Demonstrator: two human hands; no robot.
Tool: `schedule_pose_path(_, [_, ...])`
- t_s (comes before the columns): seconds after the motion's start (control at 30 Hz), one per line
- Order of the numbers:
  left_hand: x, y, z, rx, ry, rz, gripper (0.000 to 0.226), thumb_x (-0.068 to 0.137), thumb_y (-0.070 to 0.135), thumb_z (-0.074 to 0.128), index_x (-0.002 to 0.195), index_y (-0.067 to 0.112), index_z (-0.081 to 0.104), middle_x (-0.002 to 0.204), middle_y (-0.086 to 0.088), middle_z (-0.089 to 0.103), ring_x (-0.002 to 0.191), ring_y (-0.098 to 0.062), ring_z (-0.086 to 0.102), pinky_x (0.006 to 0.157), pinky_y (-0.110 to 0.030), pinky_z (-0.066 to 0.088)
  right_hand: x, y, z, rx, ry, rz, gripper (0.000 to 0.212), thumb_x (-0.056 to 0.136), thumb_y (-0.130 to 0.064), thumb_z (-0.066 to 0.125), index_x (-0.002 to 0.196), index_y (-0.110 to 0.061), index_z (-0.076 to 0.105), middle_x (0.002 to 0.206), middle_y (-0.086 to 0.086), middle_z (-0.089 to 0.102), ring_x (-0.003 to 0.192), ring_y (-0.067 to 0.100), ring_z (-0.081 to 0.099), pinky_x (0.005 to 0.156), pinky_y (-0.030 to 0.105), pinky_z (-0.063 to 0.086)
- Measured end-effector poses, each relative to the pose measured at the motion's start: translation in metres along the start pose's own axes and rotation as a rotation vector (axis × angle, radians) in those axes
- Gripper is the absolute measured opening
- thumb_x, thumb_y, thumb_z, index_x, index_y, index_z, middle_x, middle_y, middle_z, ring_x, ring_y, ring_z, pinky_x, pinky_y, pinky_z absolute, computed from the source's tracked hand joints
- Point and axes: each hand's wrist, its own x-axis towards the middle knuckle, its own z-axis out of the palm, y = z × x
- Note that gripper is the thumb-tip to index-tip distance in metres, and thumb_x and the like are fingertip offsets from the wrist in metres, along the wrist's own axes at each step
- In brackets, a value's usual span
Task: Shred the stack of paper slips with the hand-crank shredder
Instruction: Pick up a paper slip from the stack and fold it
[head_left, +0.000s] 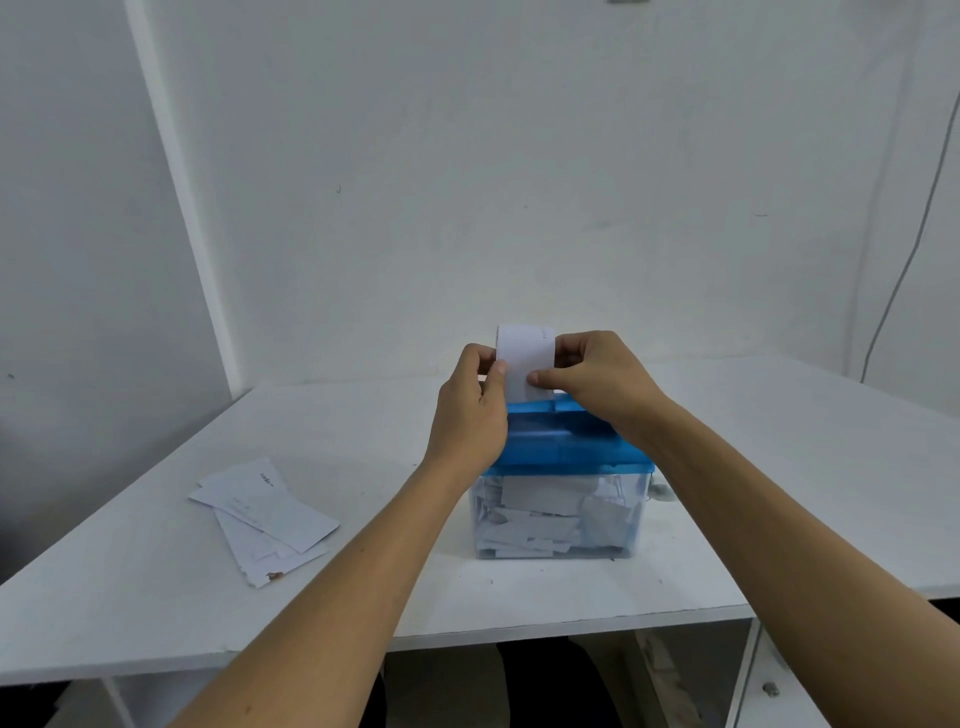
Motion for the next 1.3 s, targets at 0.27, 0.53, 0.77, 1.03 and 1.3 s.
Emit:
schedule_pose_path(0.27, [-0.008, -0.007, -0.003, -0.040, -0.057, -0.024, 0.012, 0.108, 0.021, 0.041, 0.114, 0.017, 0.051, 0.108, 0.004, 0.060, 0.090, -0.010, 0.059, 0.069, -0.006, 0.049, -0.001, -0.002, 0.001, -0.027, -0.040, 0.013, 0.016, 0.085, -0.013, 0.076, 0.100, -0.019, 0.076, 0.091, -0.006, 0.076, 0.086, 0.012, 0.072, 0.078, 0.023, 0.058])
schedule_pose_path(0.53, [-0.011, -0.008, -0.005, -0.065, -0.085, -0.008, 0.012, 0.108, 0.023, 0.041, 0.114, 0.019, 0.050, 0.106, 0.009, 0.059, 0.094, -0.009, 0.059, 0.072, -0.009, 0.051, 0.000, -0.003, -0.002, 0.015, -0.055, 0.048, 0.019, 0.089, -0.016, 0.073, 0.108, -0.017, 0.072, 0.100, -0.004, 0.075, 0.089, 0.011, 0.070, 0.075, 0.020, 0.055])
schedule_pose_path(0.77, [-0.010, -0.010, -0.007, -0.021, -0.105, -0.017, 0.009, 0.107, 0.016, 0.045, 0.113, 0.022, 0.049, 0.106, 0.013, 0.058, 0.095, -0.007, 0.058, 0.073, -0.010, 0.050, -0.001, -0.002, 0.002, -0.112, -0.042, -0.004, 0.023, 0.088, -0.017, 0.073, 0.111, -0.016, 0.071, 0.096, -0.001, 0.076, 0.088, 0.015, 0.071, 0.076, 0.023, 0.056])
schedule_pose_path(1.03, [-0.007, -0.009, -0.008, 0.077, -0.143, -0.085, 0.007, 0.106, 0.015, 0.041, 0.108, 0.013, 0.047, 0.123, 0.000, 0.042, 0.094, -0.009, 0.051, 0.066, -0.003, 0.043, -0.001, -0.002, 0.003, -0.281, -0.060, -0.031, 0.016, 0.080, -0.018, 0.075, 0.092, -0.007, 0.073, 0.088, 0.010, 0.074, 0.085, 0.027, 0.069, 0.079, 0.041, 0.058])
schedule_pose_path(1.3, [-0.008, -0.009, -0.010, 0.076, -0.173, -0.087, 0.009, 0.107, 0.016, 0.041, 0.107, 0.015, 0.050, 0.119, -0.002, 0.050, 0.104, -0.015, 0.052, 0.072, -0.012, 0.042, 0.003, -0.005, -0.004, -0.292, -0.124, 0.018, 0.029, 0.079, -0.024, 0.079, 0.095, 0.000, 0.073, 0.093, 0.017, 0.073, 0.077, 0.029, 0.065, 0.080, 0.045, 0.057])
